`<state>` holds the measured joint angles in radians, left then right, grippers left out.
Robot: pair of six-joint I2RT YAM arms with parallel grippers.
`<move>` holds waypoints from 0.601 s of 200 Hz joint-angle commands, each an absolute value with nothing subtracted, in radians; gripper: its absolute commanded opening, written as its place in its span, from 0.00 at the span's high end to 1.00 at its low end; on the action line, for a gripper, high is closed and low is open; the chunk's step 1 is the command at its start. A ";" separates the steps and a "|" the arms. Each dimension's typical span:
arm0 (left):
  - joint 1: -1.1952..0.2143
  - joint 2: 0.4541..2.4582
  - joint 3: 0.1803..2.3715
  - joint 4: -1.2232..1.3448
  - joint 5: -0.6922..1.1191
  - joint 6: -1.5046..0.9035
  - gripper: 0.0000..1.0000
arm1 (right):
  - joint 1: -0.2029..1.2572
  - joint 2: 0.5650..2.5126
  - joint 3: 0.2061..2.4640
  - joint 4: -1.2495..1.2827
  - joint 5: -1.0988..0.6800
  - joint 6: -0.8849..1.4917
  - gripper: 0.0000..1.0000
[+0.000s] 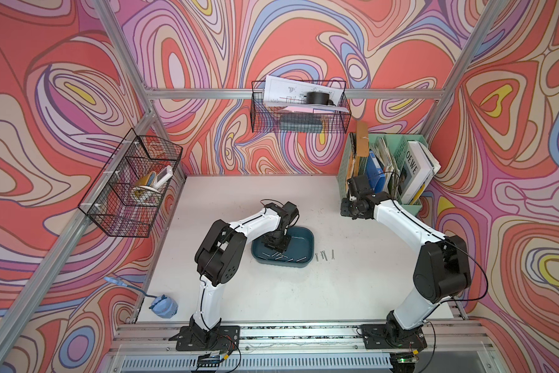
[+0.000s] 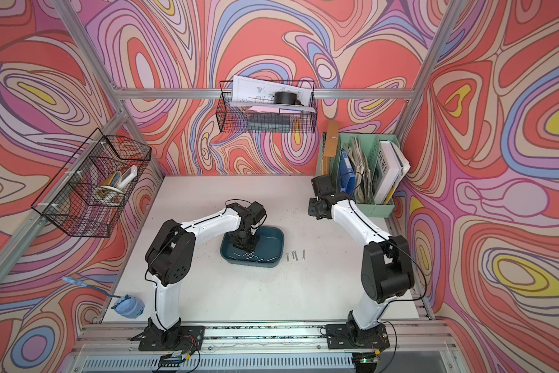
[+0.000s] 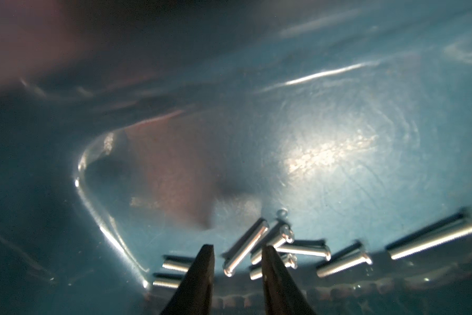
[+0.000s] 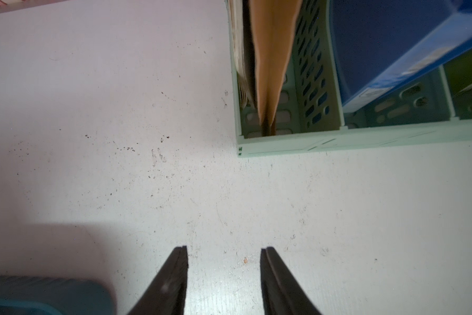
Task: Take out the screws from the storage box
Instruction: Pick up the screw from the storage box.
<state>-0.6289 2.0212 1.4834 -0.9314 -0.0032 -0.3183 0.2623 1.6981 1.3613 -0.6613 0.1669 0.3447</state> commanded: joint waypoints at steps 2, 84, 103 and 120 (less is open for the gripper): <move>-0.628 1.998 1.414 -0.977 0.000 -0.319 0.62 | 0.255 1.694 1.349 -0.644 0.166 0.329 0.55; -0.629 1.895 1.282 -0.868 -0.024 -0.392 0.59 | 0.255 1.658 1.314 -0.624 0.146 0.324 0.55; -0.629 1.886 1.274 -0.815 -0.011 -0.402 0.57 | 0.255 1.646 1.302 -0.619 0.144 0.323 0.55; -0.629 1.896 1.295 -0.791 -0.012 -0.403 0.56 | 0.255 1.641 1.297 -0.619 0.139 0.322 0.56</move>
